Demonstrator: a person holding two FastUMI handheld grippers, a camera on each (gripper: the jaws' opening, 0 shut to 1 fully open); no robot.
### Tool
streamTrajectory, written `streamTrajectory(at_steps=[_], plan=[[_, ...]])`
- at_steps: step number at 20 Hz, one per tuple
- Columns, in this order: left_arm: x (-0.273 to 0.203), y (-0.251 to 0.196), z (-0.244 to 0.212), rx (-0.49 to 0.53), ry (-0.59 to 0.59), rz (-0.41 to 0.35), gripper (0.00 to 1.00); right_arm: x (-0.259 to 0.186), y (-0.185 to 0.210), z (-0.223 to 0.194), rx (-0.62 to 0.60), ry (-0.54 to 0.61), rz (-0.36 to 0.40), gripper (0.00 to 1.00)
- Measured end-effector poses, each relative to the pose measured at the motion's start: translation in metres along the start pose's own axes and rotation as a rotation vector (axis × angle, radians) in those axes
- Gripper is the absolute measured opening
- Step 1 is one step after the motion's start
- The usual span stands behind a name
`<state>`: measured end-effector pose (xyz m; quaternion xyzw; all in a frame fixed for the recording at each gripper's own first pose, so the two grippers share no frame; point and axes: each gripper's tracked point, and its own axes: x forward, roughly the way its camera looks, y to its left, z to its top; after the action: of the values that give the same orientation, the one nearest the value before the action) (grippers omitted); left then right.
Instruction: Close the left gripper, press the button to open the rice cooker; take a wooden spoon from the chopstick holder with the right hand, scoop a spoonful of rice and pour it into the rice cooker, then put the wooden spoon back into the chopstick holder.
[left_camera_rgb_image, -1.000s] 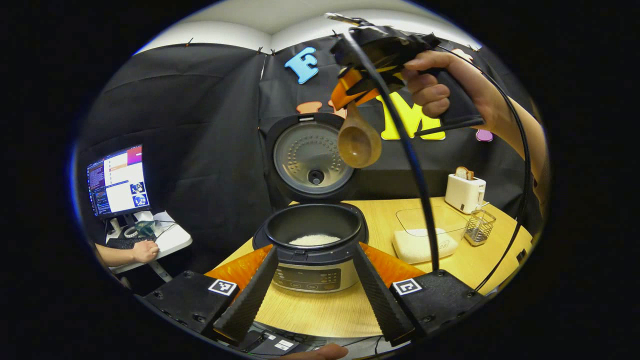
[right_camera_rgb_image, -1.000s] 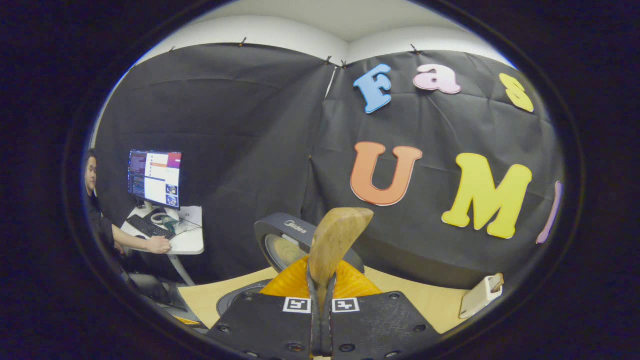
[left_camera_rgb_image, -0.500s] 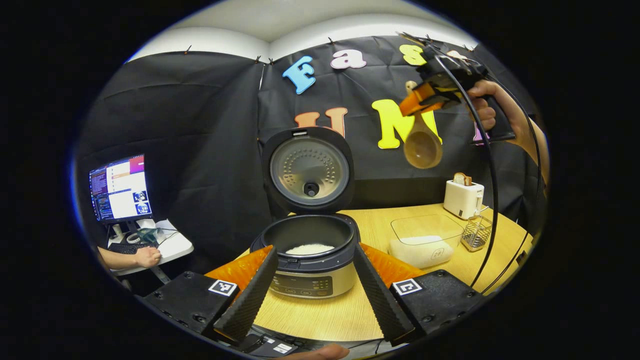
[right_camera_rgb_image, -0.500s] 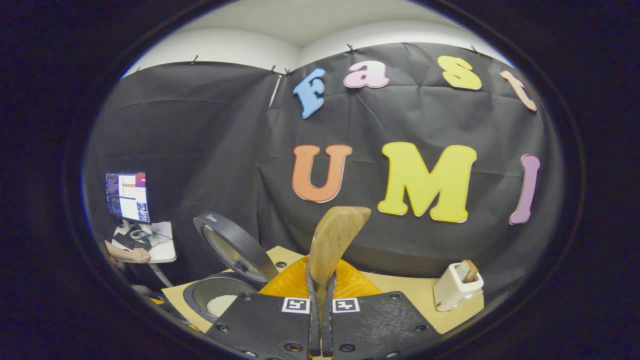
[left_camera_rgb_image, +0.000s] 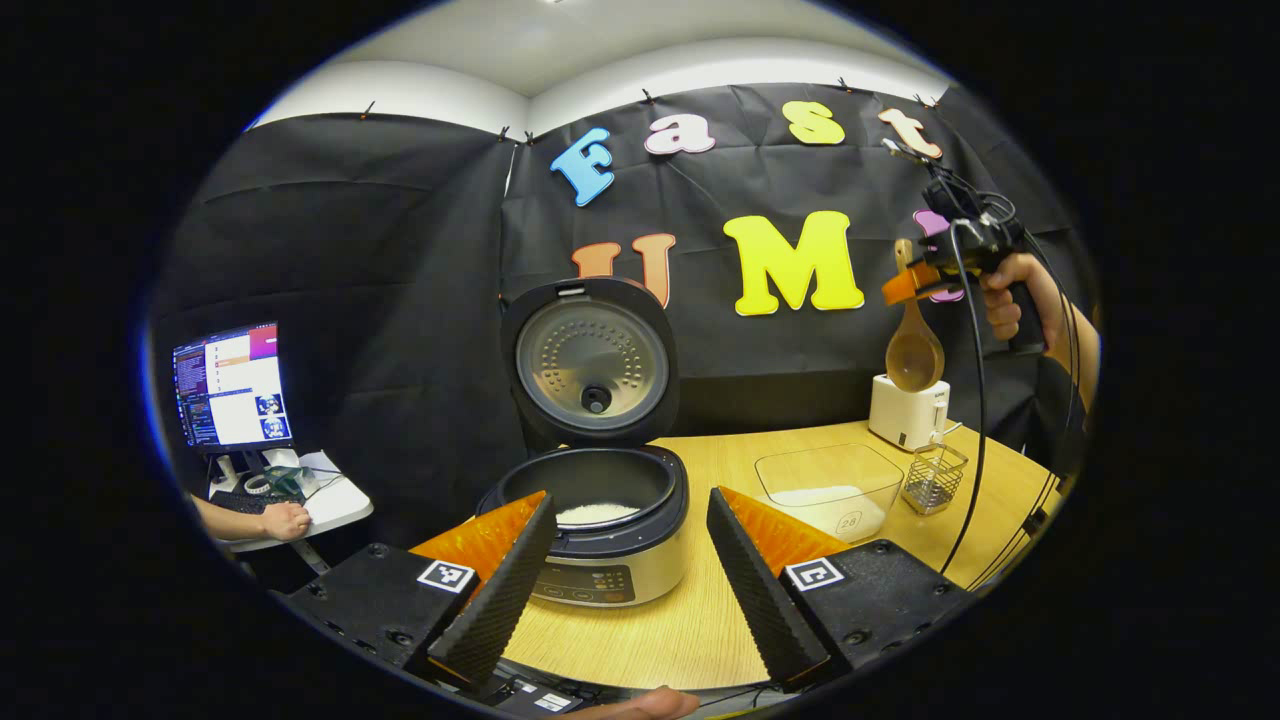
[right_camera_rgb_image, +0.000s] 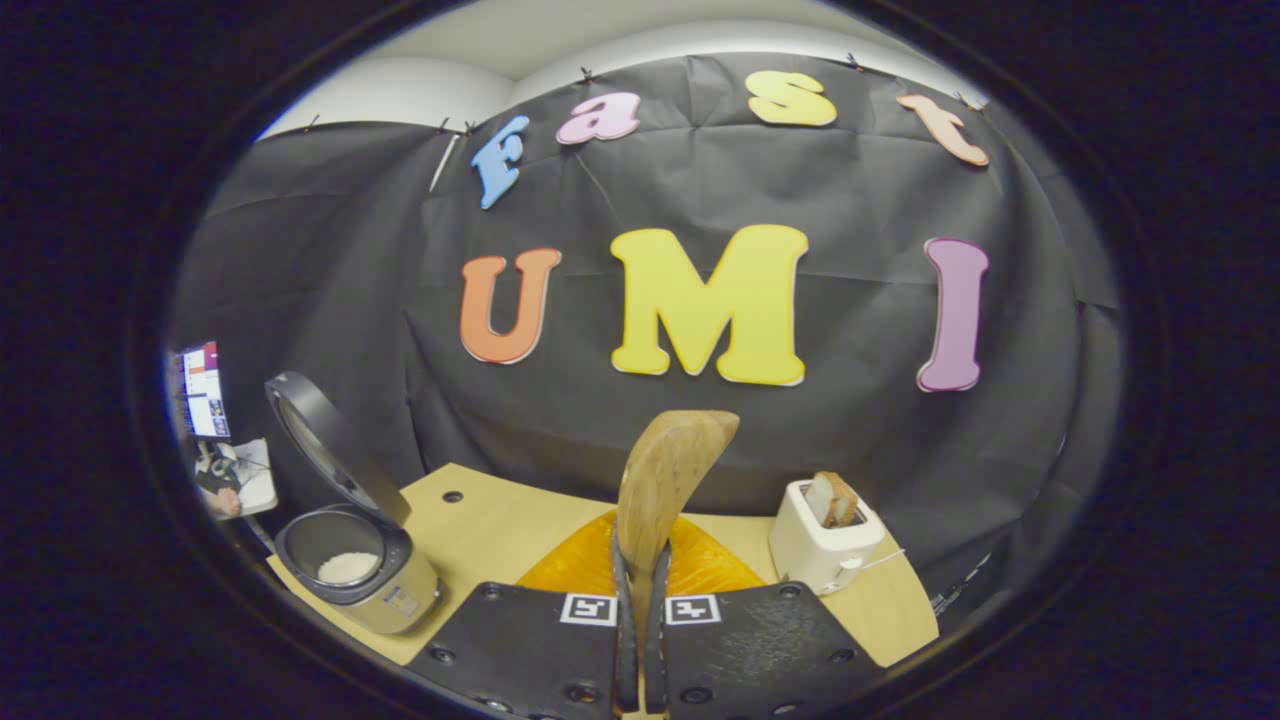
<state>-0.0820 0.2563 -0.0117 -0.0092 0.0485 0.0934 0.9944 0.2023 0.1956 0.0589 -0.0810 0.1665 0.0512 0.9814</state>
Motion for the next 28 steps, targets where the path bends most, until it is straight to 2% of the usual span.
streamTrajectory(at_steps=[5,6,7,12,14,19,22,24,25,26,27,28], plan=[[-0.003,-0.012,0.006,-0.011,-0.020,-0.027,0.97,0.016,-0.051,-0.061,0.019,0.059,-0.095,0.03],[-0.004,-0.014,0.008,-0.020,-0.027,-0.033,1.00,0.018,-0.056,-0.072,0.030,0.068,-0.104,0.03],[-0.005,-0.017,0.011,-0.031,-0.037,-0.040,0.97,0.019,-0.063,-0.083,0.041,0.077,-0.115,0.03],[-0.011,-0.024,0.022,-0.073,-0.078,-0.078,0.96,0.027,-0.094,-0.117,0.098,0.067,-0.222,0.05],[-0.013,-0.025,0.026,-0.081,-0.090,-0.078,0.96,0.030,-0.098,-0.126,0.140,0.056,-0.233,0.04],[-0.015,-0.023,0.030,-0.115,-0.105,-0.077,0.96,0.031,-0.089,-0.152,0.238,0.080,-0.208,0.06],[-0.016,-0.026,0.032,-0.126,-0.108,-0.085,0.96,0.025,-0.087,-0.152,0.216,0.043,-0.198,0.16],[-0.014,-0.022,0.028,-0.120,-0.096,-0.077,0.96,0.016,-0.091,-0.143,0.187,-0.003,-0.216,0.35],[-0.013,-0.018,0.027,-0.115,-0.091,-0.065,0.96,0.012,-0.094,-0.138,0.172,-0.021,-0.227,0.33],[-0.012,-0.014,0.026,-0.114,-0.089,-0.050,0.96,0.005,-0.094,-0.133,0.162,-0.041,-0.226,0.36],[-0.011,-0.012,0.026,-0.113,-0.087,-0.039,0.96,-0.003,-0.096,-0.127,0.157,-0.059,-0.231,0.51],[-0.009,-0.011,0.026,-0.107,-0.083,-0.041,0.96,-0.011,-0.097,-0.122,0.150,-0.077,-0.228,0.55]])
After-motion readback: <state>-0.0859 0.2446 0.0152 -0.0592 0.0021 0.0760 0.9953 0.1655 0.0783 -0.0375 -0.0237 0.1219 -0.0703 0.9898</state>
